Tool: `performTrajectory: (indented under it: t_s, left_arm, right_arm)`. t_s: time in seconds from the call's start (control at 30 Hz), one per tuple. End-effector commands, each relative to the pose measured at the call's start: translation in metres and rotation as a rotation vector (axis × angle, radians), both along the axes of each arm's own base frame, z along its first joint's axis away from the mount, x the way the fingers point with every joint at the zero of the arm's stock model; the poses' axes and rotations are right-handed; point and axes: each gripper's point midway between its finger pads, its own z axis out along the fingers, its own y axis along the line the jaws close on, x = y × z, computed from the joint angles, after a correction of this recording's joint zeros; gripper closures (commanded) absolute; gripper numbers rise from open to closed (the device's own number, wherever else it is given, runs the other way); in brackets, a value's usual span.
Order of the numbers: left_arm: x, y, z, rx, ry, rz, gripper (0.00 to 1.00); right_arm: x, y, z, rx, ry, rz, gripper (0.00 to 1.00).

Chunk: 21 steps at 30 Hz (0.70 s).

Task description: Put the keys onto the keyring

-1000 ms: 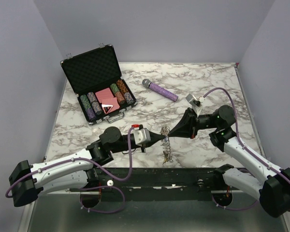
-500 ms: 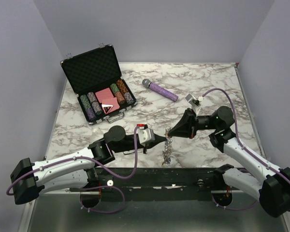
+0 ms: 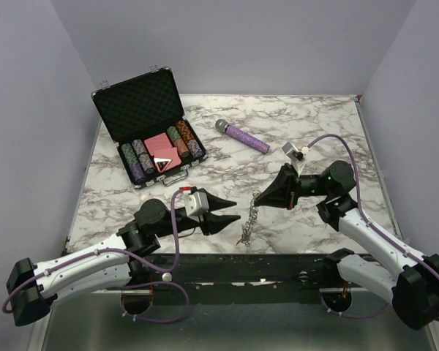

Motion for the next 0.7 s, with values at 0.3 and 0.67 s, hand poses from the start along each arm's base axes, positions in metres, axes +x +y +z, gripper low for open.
performTrajectory:
  t_s: [0.3, 0.67]
  left_arm:
    - [-0.005, -0.019, 0.033, -0.103, 0.061, -0.212, 0.55]
    - [-0.006, -0.034, 0.027, -0.102, 0.112, -0.271, 0.64]
  right_arm:
    - [-0.011, -0.004, 0.01, 0.023, -0.229, 0.093, 1.0]
    - [-0.007, -0.002, 0.011, 0.024, -0.229, 0.077, 1.0]
